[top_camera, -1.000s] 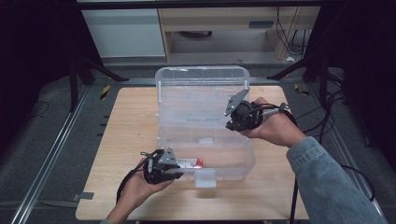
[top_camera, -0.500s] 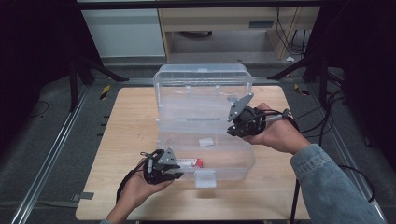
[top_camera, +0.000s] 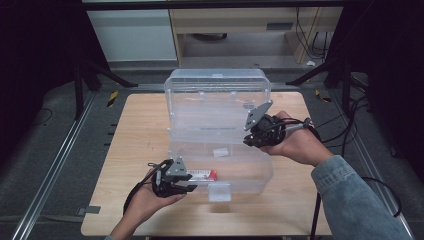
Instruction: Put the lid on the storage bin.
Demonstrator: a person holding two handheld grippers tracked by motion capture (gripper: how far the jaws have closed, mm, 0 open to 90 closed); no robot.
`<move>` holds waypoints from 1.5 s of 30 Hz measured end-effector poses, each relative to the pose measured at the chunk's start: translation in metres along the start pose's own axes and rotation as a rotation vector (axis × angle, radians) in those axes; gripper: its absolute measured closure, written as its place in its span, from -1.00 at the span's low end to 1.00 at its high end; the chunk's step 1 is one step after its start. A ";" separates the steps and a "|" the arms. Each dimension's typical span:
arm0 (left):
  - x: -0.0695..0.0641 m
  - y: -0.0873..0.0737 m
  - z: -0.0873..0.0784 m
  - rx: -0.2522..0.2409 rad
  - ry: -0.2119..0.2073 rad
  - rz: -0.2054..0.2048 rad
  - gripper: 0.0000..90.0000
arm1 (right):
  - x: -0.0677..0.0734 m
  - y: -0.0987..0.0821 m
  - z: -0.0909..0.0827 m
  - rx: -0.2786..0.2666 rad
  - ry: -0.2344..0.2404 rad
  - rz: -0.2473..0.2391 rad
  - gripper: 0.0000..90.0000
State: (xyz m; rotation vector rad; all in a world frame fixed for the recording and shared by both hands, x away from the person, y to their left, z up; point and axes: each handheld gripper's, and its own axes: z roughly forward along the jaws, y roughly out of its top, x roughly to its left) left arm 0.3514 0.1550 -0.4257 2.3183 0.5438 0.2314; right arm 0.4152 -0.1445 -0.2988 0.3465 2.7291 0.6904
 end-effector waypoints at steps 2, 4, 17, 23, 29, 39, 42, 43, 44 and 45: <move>-0.001 0.002 -0.008 -0.043 0.000 -0.021 0.17 | 0.000 0.000 0.000 -0.003 0.000 0.001 0.89; -0.002 0.005 -0.016 -0.074 0.003 -0.033 0.14 | 0.000 0.000 0.000 -0.004 0.001 0.000 0.89; 0.002 0.030 -0.072 -0.249 0.055 -0.093 -0.05 | 0.004 -0.003 0.000 -0.020 0.002 0.002 0.90; 0.021 0.031 -0.088 -0.288 0.113 -0.153 0.00 | 0.007 -0.005 0.000 -0.036 0.007 0.000 0.91; 0.037 0.033 -0.097 -0.298 0.148 -0.184 0.06 | 0.011 -0.007 0.000 -0.036 0.017 -0.008 0.93; 0.062 0.046 -0.103 -0.332 0.221 -0.185 0.16 | 0.021 -0.014 0.002 -0.047 0.033 0.000 0.93; 0.069 0.049 -0.102 -0.347 0.203 -0.246 0.23 | 0.023 -0.016 0.003 -0.052 0.037 0.004 0.92; 0.073 0.051 -0.102 -0.355 0.211 -0.255 0.25 | 0.024 -0.016 0.003 -0.056 0.038 0.001 0.92; 0.076 0.053 -0.103 -0.360 0.216 -0.262 0.29 | 0.025 -0.017 0.003 -0.056 0.034 -0.001 0.92; 0.080 0.054 -0.103 -0.363 0.217 -0.274 0.31 | 0.026 -0.017 0.003 -0.056 0.031 -0.002 0.91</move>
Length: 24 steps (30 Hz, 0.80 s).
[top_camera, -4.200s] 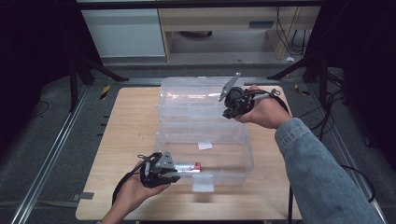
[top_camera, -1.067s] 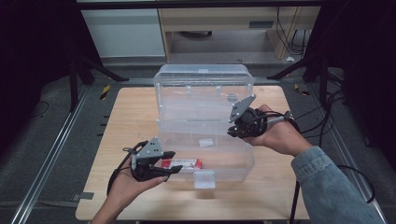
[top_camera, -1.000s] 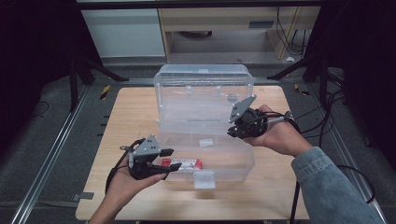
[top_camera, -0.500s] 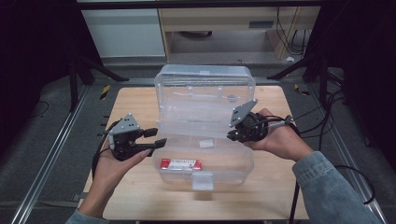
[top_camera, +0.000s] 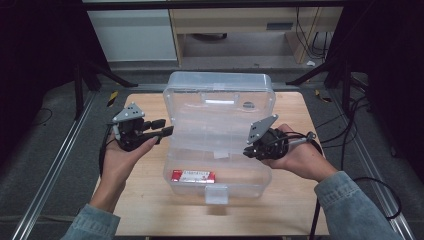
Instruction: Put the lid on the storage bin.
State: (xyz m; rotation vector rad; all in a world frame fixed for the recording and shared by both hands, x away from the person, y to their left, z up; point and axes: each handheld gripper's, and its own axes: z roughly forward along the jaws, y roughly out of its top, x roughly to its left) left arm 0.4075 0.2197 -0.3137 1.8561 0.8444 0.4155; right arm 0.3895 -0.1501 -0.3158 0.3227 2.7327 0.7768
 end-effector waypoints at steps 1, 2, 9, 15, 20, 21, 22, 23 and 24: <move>0.003 0.002 0.001 -0.004 -0.002 -0.012 0.35 | 0.000 -0.001 0.000 0.000 -0.001 -0.003 0.91; 0.005 0.004 0.003 -0.008 -0.001 -0.024 0.38 | 0.001 -0.001 0.000 -0.002 0.001 -0.003 0.91; 0.012 0.009 0.012 -0.006 0.016 -0.050 0.55 | 0.003 -0.003 0.001 -0.003 0.008 -0.005 0.91; 0.013 0.008 0.015 -0.012 0.020 -0.059 0.56 | 0.007 -0.005 0.002 -0.006 0.012 0.000 0.91; 0.013 0.008 0.015 -0.018 0.025 -0.059 0.56 | 0.009 -0.007 0.003 -0.007 0.019 0.004 0.90; 0.013 0.007 0.015 -0.016 0.023 -0.059 0.56 | 0.010 -0.007 0.004 -0.007 0.021 0.003 0.90; 0.013 0.007 0.015 -0.018 0.025 -0.060 0.56 | 0.010 -0.008 0.004 -0.005 0.023 0.000 0.90; 0.013 0.007 0.015 -0.021 0.024 -0.063 0.56 | 0.011 -0.008 0.004 -0.008 0.026 0.001 0.90; 0.012 0.006 0.015 -0.023 0.020 -0.065 0.56 | 0.011 -0.009 0.005 -0.009 0.026 0.002 0.89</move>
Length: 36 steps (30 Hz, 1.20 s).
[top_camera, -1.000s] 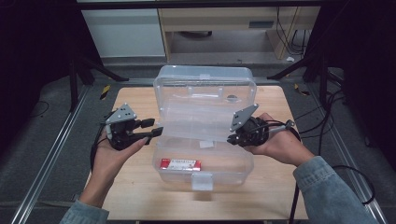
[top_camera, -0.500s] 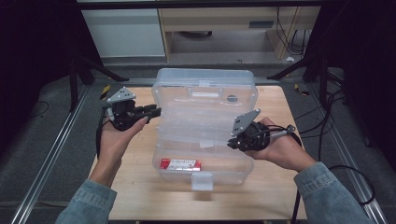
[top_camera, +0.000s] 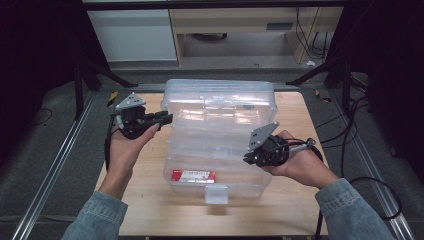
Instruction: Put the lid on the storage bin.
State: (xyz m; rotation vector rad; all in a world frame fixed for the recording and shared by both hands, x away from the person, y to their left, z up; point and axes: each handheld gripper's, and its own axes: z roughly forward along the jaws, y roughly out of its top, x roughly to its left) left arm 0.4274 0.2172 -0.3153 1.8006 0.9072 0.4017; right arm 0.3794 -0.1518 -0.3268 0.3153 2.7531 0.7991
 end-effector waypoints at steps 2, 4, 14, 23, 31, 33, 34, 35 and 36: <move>-0.002 -0.002 0.000 -0.003 -0.006 0.000 0.56 | 0.001 -0.001 0.000 0.001 0.004 0.002 0.89; -0.003 -0.004 -0.001 -0.006 -0.007 -0.001 0.55 | 0.003 -0.002 0.001 0.001 0.004 0.002 0.88; -0.011 -0.016 -0.005 0.002 -0.026 0.005 0.50 | 0.007 -0.006 0.003 -0.020 0.005 0.036 0.72; -0.011 -0.021 -0.010 -0.005 -0.024 0.003 0.49 | 0.004 -0.012 -0.009 -0.102 -0.037 0.120 0.32; -0.010 -0.028 -0.013 0.001 -0.021 -0.006 0.50 | 0.002 -0.024 -0.020 -0.136 -0.088 0.176 0.26; -0.010 -0.031 -0.013 0.003 -0.021 -0.007 0.51 | 0.003 -0.027 -0.022 -0.145 -0.091 0.186 0.29; -0.010 -0.032 -0.014 0.005 -0.021 -0.005 0.54 | 0.003 -0.028 -0.024 -0.146 -0.093 0.190 0.32; -0.010 -0.033 -0.014 0.007 -0.023 -0.004 0.58 | 0.004 -0.030 -0.025 -0.152 -0.092 0.195 0.34; -0.010 -0.034 -0.015 0.013 -0.026 -0.005 0.59 | 0.004 -0.031 -0.026 -0.153 -0.096 0.199 0.36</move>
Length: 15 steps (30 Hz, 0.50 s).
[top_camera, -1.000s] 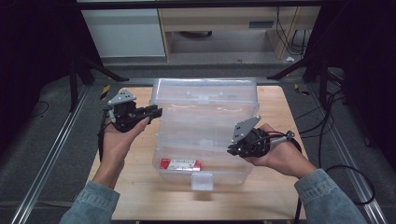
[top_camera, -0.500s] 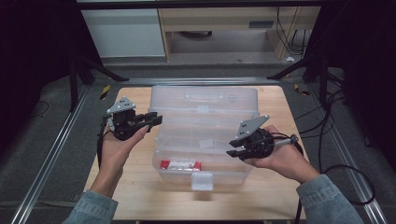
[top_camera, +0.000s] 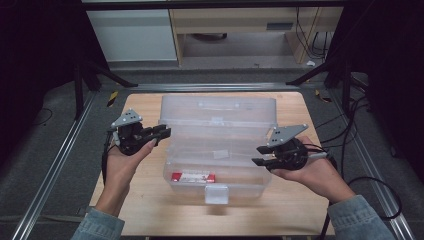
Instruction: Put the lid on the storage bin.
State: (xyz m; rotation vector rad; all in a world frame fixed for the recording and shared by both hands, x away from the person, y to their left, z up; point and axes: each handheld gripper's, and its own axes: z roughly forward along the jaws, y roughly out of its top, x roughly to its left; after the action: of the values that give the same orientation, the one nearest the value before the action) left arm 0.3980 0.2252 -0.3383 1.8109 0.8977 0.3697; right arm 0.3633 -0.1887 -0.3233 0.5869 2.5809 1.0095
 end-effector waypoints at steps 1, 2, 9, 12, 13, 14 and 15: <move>0.000 -0.001 0.000 0.003 -0.002 0.000 0.62 | 0.000 -0.001 -0.001 0.001 -0.002 0.004 0.39; -0.001 -0.002 -0.001 0.007 -0.001 0.002 0.65 | 0.000 -0.001 -0.003 -0.001 -0.003 0.006 0.41; -0.007 -0.011 0.000 0.019 -0.011 0.008 0.69 | -0.002 -0.009 -0.011 -0.012 -0.028 0.045 0.56; -0.009 -0.014 -0.001 0.029 -0.008 0.020 0.69 | -0.003 -0.013 -0.014 -0.019 -0.036 0.061 0.61; -0.010 -0.015 -0.001 0.031 -0.010 0.019 0.69 | -0.003 -0.015 -0.016 -0.019 -0.038 0.066 0.62; -0.010 -0.016 -0.002 0.032 -0.012 0.019 0.69 | -0.004 -0.016 -0.017 -0.022 -0.044 0.070 0.63; -0.010 -0.018 -0.003 0.035 -0.015 0.019 0.69 | -0.004 -0.017 -0.018 -0.021 -0.049 0.072 0.64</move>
State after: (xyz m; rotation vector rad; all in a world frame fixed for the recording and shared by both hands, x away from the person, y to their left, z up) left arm 0.3826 0.2230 -0.3514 1.8531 0.8820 0.3545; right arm 0.3547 -0.2116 -0.3220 0.6950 2.5202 1.0311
